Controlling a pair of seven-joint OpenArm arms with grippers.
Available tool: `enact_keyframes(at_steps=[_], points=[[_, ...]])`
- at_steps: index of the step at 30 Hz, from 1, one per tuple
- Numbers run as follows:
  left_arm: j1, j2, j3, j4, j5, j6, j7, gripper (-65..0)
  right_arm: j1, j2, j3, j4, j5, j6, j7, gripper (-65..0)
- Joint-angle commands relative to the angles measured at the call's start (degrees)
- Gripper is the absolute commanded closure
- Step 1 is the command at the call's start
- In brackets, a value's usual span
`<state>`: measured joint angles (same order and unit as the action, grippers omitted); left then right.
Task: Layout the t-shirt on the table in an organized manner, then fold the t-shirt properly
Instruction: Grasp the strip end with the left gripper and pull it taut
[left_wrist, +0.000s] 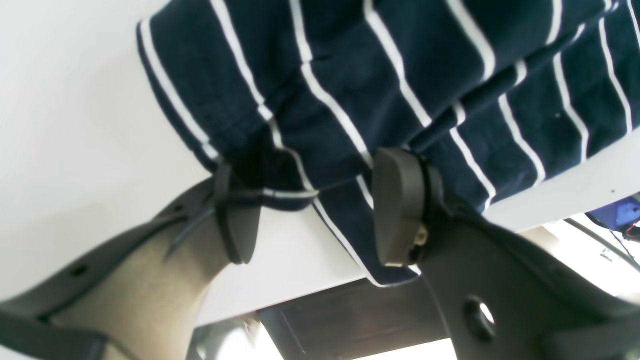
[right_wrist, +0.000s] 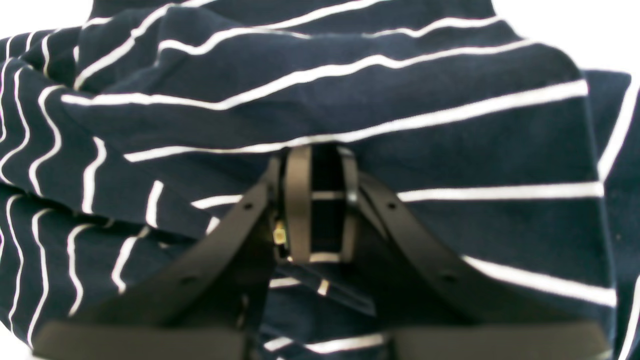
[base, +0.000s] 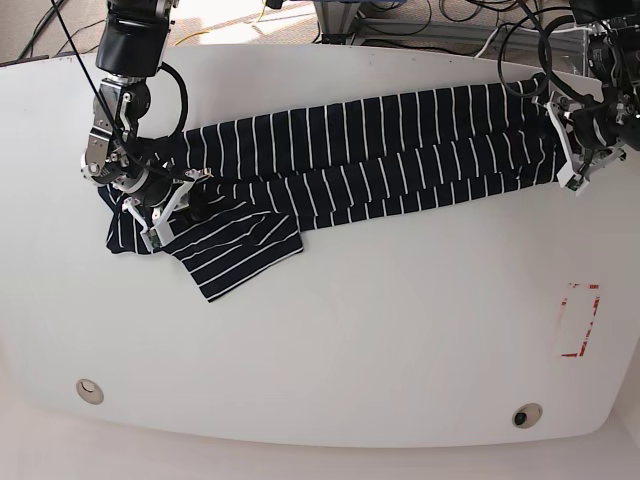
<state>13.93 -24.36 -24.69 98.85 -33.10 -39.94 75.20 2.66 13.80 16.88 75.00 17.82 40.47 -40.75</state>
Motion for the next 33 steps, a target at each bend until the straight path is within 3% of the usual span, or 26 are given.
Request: enact_keyframes(at_steps=[1, 11, 15, 20, 26, 33], points=[[-0.4, -1.3, -0.4, 0.8, -0.3, -0.1, -0.7, -32.5, -0.1, 0.4, 0.0, 0.1, -2.3, -0.5, -3.2, -8.2], [-3.5, -0.4, 1.5, -2.5, -0.3, -0.1, -0.8, -31.5, -0.1, 0.4, 0.0, 0.3, -2.1, -0.5, -3.2, -8.2], [-5.5, -0.2, 3.7, -6.1, -0.3, -0.1, -1.1, -23.3, -0.1, 0.4, 0.0, 0.3, -2.1, -0.5, -3.2, -8.2], [-6.9, -0.2, 7.6, -11.1, -0.3, -0.1, -5.5, -13.8, -0.1, 0.3, 0.0, 0.3, -2.1, -0.5, -3.2, -8.2], [-8.5, -0.6, 10.4, -15.8, 0.3, -0.1, -7.1, -13.2, -0.2, 0.3, 0.0, 2.5, -2.0, -0.5, -3.4, -8.6], [-8.7, -1.8, 10.5, -20.4, 7.6, -0.1, -11.7, -13.2, -0.3, -0.9, 0.2, 9.6, -2.0, -0.5, -7.9, -8.9]])
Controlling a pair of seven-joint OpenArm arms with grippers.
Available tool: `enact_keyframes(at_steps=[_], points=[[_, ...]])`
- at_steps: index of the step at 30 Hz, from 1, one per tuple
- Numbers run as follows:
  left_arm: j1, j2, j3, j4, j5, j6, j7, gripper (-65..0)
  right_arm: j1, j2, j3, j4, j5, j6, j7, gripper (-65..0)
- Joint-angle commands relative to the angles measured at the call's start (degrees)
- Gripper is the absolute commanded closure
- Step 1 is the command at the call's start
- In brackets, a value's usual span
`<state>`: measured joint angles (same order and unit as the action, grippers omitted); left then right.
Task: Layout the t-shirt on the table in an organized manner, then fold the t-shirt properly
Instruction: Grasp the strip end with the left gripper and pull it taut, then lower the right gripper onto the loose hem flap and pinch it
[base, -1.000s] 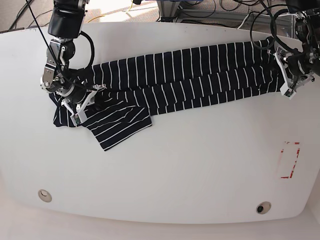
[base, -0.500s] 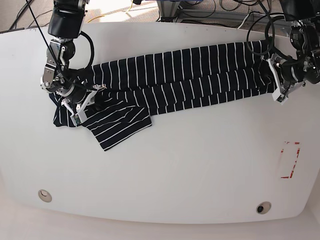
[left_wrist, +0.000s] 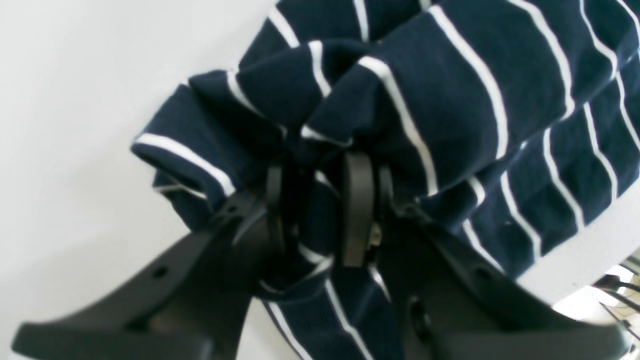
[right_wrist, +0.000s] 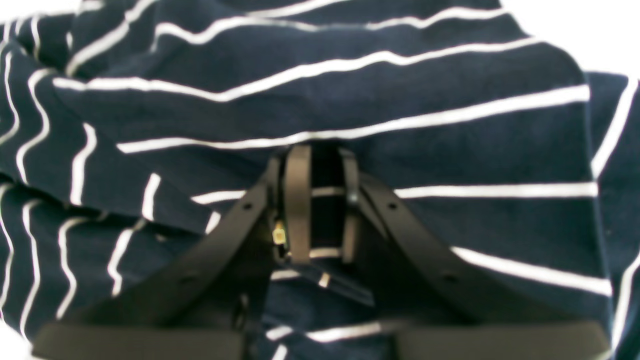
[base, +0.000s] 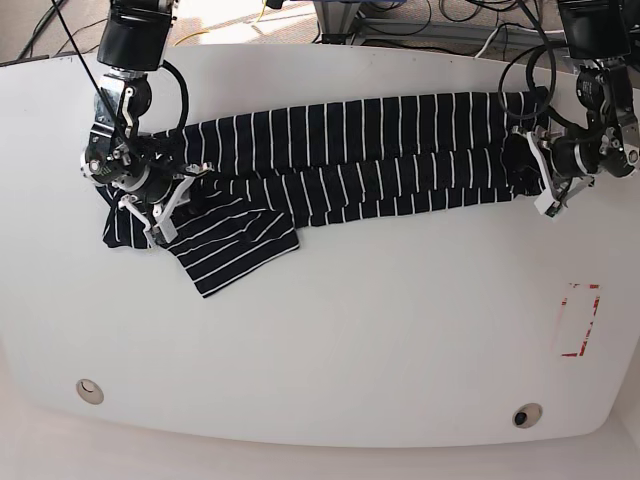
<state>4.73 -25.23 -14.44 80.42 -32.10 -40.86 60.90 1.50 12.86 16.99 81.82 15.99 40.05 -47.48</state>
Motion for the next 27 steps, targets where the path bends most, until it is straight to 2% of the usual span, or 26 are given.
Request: enact_keyframes(at_steps=[1, 3, 6, 11, 13, 19, 27], points=[[0.4, -0.9, 0.2, -2.5, 7.4, 0.9, 2.2, -13.2, 0.8, -0.2, 0.1, 3.8, -0.2, -0.1, -1.7, -8.9], [0.3, -1.0, 0.2, -3.5, 8.9, 0.9, 1.4, -13.2, 0.9, -0.5, 0.1, 5.9, -0.2, -0.1, -2.8, -10.0], [-0.8, -1.9, 0.2, -4.6, 11.8, 0.9, 1.0, -13.2, 0.9, -0.7, 0.2, 9.7, -0.2, -0.1, -4.3, -17.1], [-3.5, -2.2, 0.2, -7.9, 14.9, 0.9, 0.9, -13.2, 2.0, -0.9, 1.5, 15.7, -0.2, -0.1, -8.4, -35.4], [-5.0, -2.2, 0.2, -9.1, 15.8, 0.9, 0.9, -13.2, 3.7, -2.4, 3.5, 17.7, -0.2, -0.1, -10.7, -44.4], [-7.1, -2.2, 0.2, -10.0, 17.6, 0.9, 0.9, -13.3, 9.4, -4.2, 8.4, 16.8, -0.6, -0.1, -12.5, -63.9], [-9.2, -2.1, 2.9, -10.0, 17.5, 0.9, 0.9, -13.3, 18.2, -4.2, 8.4, -0.8, -0.5, -0.1, -10.8, -65.0]])
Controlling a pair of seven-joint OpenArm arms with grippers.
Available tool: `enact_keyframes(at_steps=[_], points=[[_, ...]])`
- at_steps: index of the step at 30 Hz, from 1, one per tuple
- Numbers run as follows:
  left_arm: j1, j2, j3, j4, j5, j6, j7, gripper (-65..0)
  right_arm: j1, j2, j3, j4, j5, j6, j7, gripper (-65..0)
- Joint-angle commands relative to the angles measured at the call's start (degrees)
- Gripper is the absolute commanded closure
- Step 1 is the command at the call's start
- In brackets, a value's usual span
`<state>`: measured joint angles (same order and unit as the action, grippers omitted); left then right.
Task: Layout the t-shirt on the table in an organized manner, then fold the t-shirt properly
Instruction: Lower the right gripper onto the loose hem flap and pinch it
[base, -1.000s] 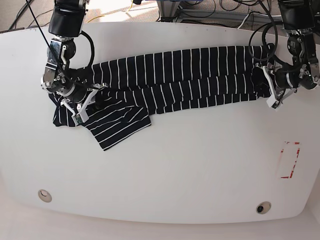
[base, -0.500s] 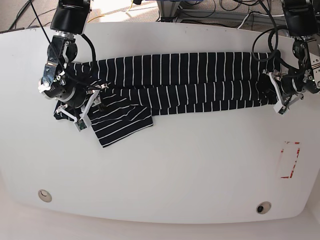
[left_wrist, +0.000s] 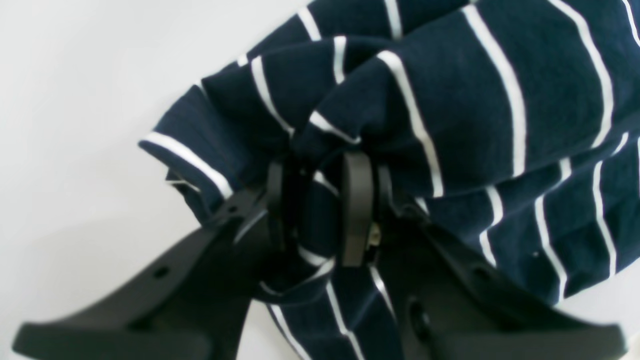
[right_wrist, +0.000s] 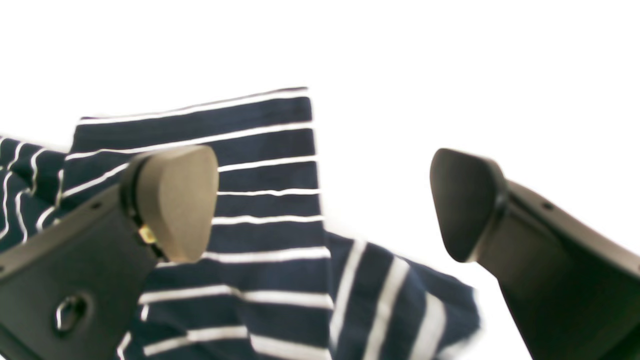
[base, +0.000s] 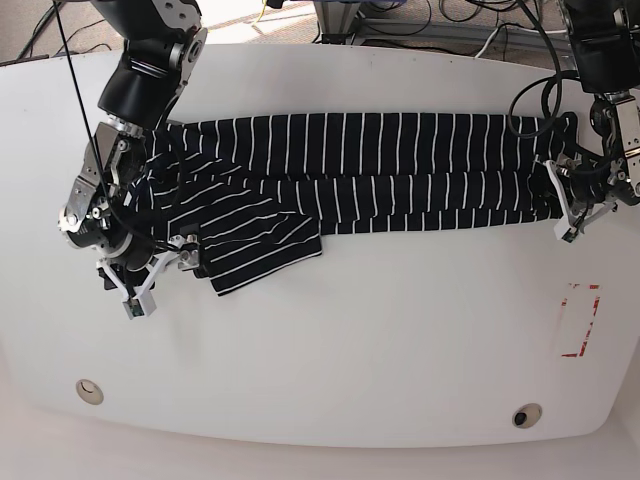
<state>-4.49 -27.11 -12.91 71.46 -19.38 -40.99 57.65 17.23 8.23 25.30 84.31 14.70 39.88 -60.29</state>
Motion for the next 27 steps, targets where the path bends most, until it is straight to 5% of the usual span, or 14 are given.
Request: enact_keyframes(at_steps=[1, 15, 27], points=[[-0.2, -0.2, 1.9, -1.0, 4.7, 1.0, 4.1, -13.3, 3.4, 0.5, 0.1, -5.9, 1.0, 0.1, 3.4, -65.0], [-0.3, -0.1, 2.3, -0.9, 4.7, 1.0, 4.2, -13.3, 7.4, 0.4, -0.1, -23.4, 0.6, 0.1, 13.4, -65.0], [-0.3, -0.1, 2.3, -0.9, 4.7, 1.0, 4.2, -13.3, 6.7, 0.3, -0.6, -28.2, 0.7, 0.1, 14.4, -65.0]])
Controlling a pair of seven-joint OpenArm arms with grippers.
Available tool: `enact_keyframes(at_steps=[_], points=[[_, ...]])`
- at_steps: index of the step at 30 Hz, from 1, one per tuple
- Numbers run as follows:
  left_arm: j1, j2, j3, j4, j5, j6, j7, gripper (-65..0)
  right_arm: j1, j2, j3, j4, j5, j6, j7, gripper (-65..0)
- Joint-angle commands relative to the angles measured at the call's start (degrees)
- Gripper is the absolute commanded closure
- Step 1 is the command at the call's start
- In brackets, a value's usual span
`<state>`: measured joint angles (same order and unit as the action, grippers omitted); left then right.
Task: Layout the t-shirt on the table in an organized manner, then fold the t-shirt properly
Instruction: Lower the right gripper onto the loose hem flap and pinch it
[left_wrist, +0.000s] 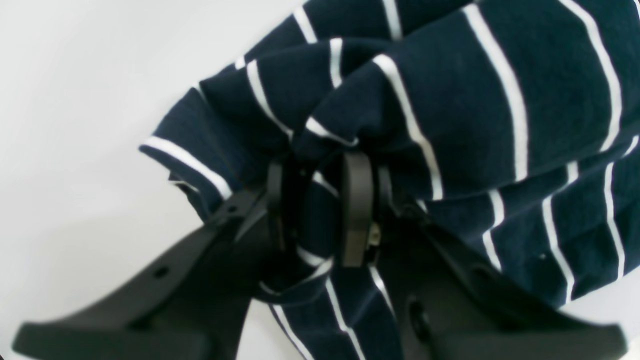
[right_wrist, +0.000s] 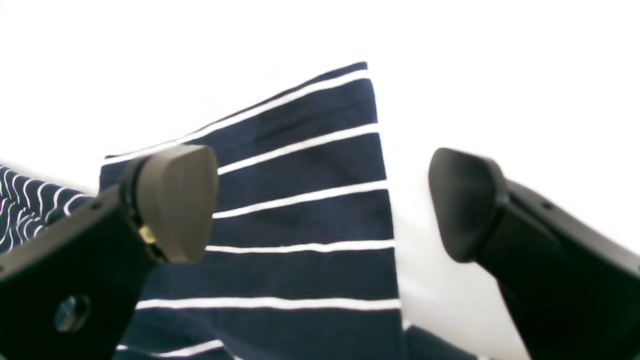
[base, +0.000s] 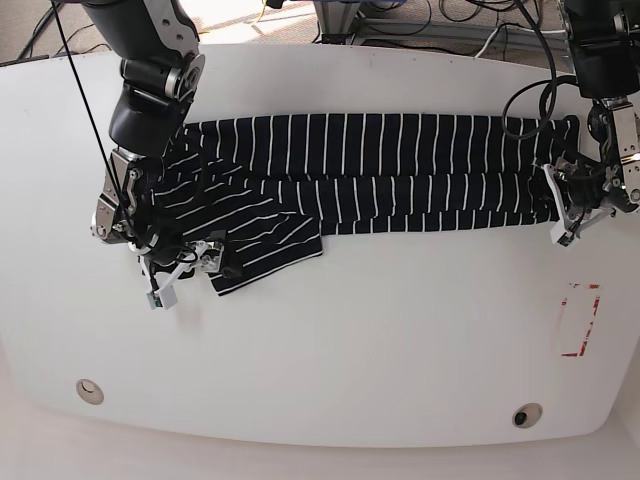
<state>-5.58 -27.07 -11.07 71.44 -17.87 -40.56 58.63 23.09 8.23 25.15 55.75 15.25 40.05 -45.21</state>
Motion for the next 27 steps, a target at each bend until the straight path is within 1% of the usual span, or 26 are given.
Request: enact_keyframes(at_steps=[1, 4, 6, 14, 16, 17, 18, 20, 21, 23, 24, 25, 27], points=[[0.8, -0.1, 0.5, -0.9, 3.1, 0.6, 3.2, -13.3, 0.8, 0.3, -1.3, 0.6, 0.4, -0.1, -0.6, -65.0], [0.8, -0.1, 0.5, -0.9, 3.1, 0.6, 3.2, -13.3, 0.4, 0.0, -4.4, 0.7, 0.5, -0.1, -0.6, -65.0], [0.8, -0.1, 0.5, -0.9, 3.1, 0.6, 3.2, -13.3, 0.4, -1.1, -5.9, 1.1, 0.5, -0.1, -0.6, -65.0], [0.8, -0.1, 0.5, -0.9, 3.1, 0.6, 3.2, -13.3, -1.4, -3.4, -6.2, 4.8, 0.4, -0.1, -0.7, -65.0], [0.8, -0.1, 0.5, -0.9, 3.1, 0.6, 3.2, -13.3, -1.4, -3.6, -6.2, 4.8, 0.4, -0.1, -0.7, -65.0], [0.8, -0.1, 0.5, -0.9, 3.1, 0.6, 3.2, -13.3, -1.4, -3.6, -6.2, 4.8, 0.4, -0.1, -0.7, -63.3], [0.8, -0.1, 0.5, -0.9, 3.1, 0.6, 3.2, -13.3, -1.4, -3.7, -6.2, 4.8, 0.4, -0.1, -0.7, -60.9], [0.9, -0.1, 0.5, -0.9, 3.1, 0.6, 3.2, -13.3, -1.3, -3.7, -6.2, 4.8, 0.4, -0.1, -0.7, -51.4], [0.9, -0.1, 0.5, -0.9, 3.1, 0.6, 3.2, -13.3, -1.3, -3.7, -6.2, 4.8, 0.4, -0.1, -0.7, -48.0], [1.0, -0.1, 0.5, -0.9, 3.1, 0.6, 3.2, -13.3, -1.2, -3.7, -6.3, 4.8, 0.4, -0.1, -0.6, -33.6], [1.0, -0.1, 0.5, -0.9, 3.1, 0.6, 3.2, -13.3, -1.1, -3.7, -6.3, 4.8, 0.4, -0.1, -0.5, -28.4], [1.0, -0.1, 0.5, -0.9, 3.1, 0.6, 3.2, -13.3, -1.1, -3.7, -6.3, 4.8, 0.4, -0.1, -0.5, -21.7], [1.1, -0.1, 0.5, -0.9, 3.1, 0.6, 3.2, -13.3, -0.6, -3.7, -6.3, 4.9, 0.5, -0.1, -0.5, -12.2]])
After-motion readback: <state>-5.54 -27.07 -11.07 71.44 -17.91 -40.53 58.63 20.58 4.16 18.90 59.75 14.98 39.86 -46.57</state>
